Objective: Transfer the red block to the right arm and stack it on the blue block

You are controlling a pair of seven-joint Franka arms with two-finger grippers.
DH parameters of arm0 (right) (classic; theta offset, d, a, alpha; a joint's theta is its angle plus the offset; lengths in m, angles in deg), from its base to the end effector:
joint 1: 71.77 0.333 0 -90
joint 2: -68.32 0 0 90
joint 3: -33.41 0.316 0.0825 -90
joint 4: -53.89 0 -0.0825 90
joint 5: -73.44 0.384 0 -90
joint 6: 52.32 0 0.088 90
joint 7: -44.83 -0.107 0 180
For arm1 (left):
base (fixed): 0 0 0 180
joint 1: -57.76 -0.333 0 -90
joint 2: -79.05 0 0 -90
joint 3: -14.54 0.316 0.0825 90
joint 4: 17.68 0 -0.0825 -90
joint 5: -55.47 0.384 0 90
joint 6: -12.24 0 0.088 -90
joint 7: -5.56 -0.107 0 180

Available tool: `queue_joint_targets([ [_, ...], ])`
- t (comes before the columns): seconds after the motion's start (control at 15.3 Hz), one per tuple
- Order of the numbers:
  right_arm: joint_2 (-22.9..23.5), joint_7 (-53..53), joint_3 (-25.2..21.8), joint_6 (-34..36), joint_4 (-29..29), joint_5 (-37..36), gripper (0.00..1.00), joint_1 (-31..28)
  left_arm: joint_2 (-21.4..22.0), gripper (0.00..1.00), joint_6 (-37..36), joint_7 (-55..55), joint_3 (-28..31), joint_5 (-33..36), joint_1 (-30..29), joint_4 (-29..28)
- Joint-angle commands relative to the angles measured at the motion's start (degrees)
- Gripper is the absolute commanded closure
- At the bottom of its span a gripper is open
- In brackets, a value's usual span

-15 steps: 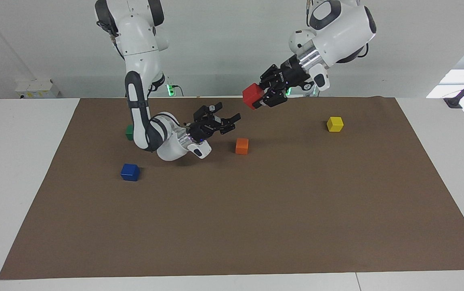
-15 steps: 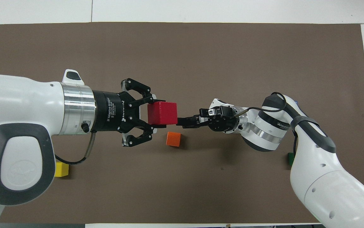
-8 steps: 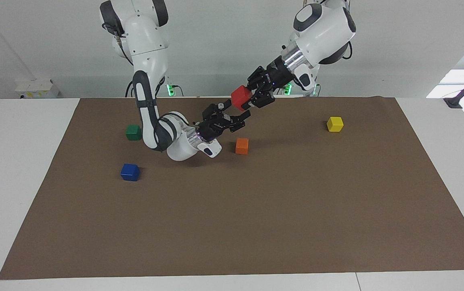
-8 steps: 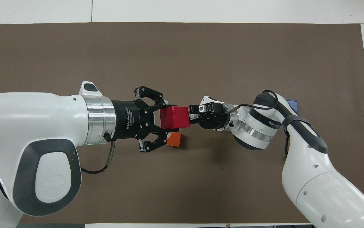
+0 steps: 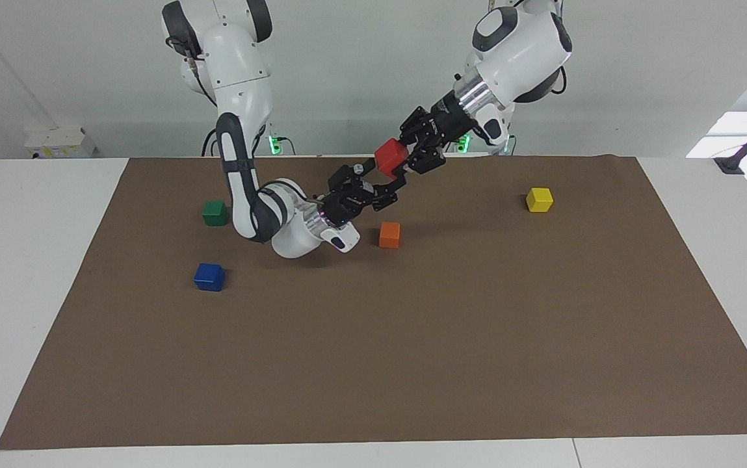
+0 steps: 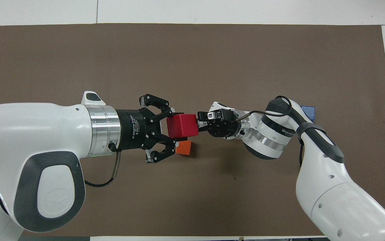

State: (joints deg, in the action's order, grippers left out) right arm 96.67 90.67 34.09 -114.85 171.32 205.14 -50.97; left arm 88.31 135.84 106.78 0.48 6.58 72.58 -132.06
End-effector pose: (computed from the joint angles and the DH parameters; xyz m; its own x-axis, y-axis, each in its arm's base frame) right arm 0.5194 0.3123 0.3283 0.9870 0.1325 -0.0910 -0.1583 0.7053 -0.6910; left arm 0.4588 -0.2967 0.5734 -0.0412 0.6977 -0.7152 0.9978 0.0659 0.0069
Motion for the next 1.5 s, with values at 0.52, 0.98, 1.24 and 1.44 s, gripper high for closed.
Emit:
queue_joint_targets([
  [0.52, -2.3, -1.1, 0.4, -5.7, -0.3, 1.6, 1.00, 0.7, 2.0, 1.00, 2.1, 4.0, 0.7, -0.8, 1.1, -2.3],
  [0.98, -3.1, -1.2, 0.4, -5.8, -0.4, 1.6, 1.00, 0.5, 1.9, 0.00, -0.9, 3.5, 1.1, 4.6, -2.2, -1.6],
  [1.24, -4.0, -1.8, 0.1, -7.9, -0.3, 0.7, 1.00, 0.1, 1.9, 0.00, -8.2, -4.7, 1.3, 9.3, -13.1, -0.7],
  [1.44, -7.7, -2.3, -0.2, -17.4, -0.4, -7.7, 1.00, -2.3, 1.8, 0.00, -9.7, -23.5, 1.3, 19.9, -18.4, -0.8],
])
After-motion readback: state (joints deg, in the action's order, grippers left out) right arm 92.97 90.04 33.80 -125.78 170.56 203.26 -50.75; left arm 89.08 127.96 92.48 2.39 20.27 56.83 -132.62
